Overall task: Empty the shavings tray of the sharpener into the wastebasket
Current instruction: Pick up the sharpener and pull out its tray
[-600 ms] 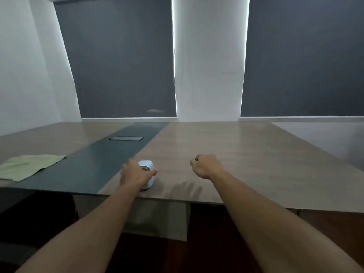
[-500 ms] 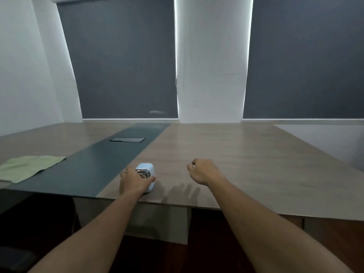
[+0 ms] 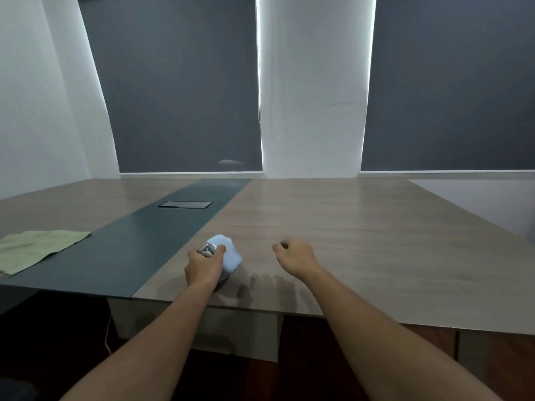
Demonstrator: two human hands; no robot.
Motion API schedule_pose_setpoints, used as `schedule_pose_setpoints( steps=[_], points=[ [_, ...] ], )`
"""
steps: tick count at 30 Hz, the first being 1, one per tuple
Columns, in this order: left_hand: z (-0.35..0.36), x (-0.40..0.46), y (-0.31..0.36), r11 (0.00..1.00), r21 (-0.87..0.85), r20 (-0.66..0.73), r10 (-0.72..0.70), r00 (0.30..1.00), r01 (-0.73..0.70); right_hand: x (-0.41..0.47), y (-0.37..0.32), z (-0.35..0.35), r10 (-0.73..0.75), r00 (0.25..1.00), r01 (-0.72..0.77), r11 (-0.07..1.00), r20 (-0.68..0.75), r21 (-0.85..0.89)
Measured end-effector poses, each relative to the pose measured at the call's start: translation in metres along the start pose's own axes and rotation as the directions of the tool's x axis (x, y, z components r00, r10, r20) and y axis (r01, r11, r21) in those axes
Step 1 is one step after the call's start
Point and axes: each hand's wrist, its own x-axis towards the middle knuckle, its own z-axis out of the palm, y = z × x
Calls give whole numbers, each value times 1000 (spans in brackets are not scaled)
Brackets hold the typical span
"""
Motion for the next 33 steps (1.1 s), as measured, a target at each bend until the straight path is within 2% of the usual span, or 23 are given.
schedule_pose_setpoints(
  steps=[2, 4, 6, 8, 13, 20, 29, 33],
  points=[
    [10, -2, 6, 992, -125, 60, -22, 998, 29, -2, -1, -4, 121, 988, -138, 972, 99, 189],
    [22, -7, 10, 964, -252, 161, -45, 986, 85, -7, -2, -10, 213, 954, -275, 900, 210, 337],
    [34, -15, 15, 945, -299, 253, -56, 966, 132, -10, 1, -17, 243, 931, -341, 848, 273, 406],
    [47, -25, 21, 944, -306, 304, -24, 952, 121, -12, 6, -24, 249, 922, -365, 811, 296, 457],
    [80, -42, 32, 937, -339, 410, 64, 910, 87, -15, 24, -48, 230, 934, -346, 768, 273, 539],
    [110, -65, 38, 930, -362, 569, 163, 806, 68, -28, 59, -73, 247, 937, -349, 680, 247, 645],
    [121, -81, 43, 918, -394, 593, 211, 777, 51, -33, 80, -81, 330, 929, -322, 489, 169, 810],
    [114, -81, 44, 921, -389, 580, 232, 781, 16, -32, 86, -86, 385, 918, -241, 344, 97, 908]
  ],
)
